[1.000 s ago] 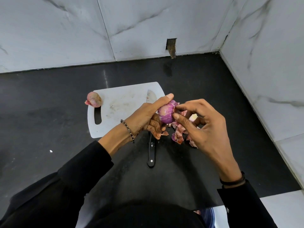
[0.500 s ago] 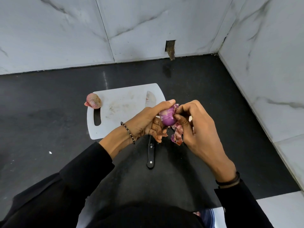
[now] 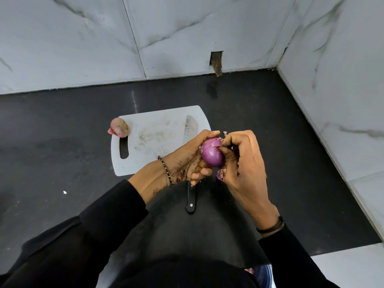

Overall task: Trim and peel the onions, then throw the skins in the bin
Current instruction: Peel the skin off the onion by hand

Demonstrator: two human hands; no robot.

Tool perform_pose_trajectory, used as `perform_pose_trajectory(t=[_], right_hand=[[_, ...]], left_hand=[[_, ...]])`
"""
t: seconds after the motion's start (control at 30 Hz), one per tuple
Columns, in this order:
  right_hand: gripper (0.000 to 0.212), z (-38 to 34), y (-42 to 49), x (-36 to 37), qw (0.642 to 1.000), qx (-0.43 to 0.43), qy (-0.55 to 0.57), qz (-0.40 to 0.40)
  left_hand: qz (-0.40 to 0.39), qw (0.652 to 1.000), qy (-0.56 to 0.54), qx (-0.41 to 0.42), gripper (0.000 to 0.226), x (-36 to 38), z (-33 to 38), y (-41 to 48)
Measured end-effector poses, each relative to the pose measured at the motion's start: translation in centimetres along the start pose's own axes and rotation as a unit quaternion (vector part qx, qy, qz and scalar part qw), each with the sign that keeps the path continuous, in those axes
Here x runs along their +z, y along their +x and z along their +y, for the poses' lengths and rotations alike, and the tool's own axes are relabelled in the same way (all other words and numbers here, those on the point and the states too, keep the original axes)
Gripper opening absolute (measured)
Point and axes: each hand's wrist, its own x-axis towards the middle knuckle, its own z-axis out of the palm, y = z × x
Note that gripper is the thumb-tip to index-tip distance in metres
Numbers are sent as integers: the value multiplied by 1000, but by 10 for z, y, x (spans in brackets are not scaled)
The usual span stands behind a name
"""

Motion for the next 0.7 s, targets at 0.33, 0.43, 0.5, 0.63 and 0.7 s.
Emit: perform_pose_trajectory(t=[0.33,0.43,0.5,0.63,0.7], right_hand=[[15,-18,0,10,989,121,67,49],[13,-22,1,15,978,171,84,89],[12,-21,4,12,964,204,103,133],[4,-14,12,-4,960,225,90,139],[3,-10,9,-8,959,241,88,121]], left_hand=[[-9,998,-56,20,60,-3,0,5],[-25,996,-77,32,61,-4,-1,6],[-31,996,-80,38,64,-8,-4,5],[-48,993,-98,44,72,-17,-13,4],[-53,993,-97,41,76,-20,-16,5]])
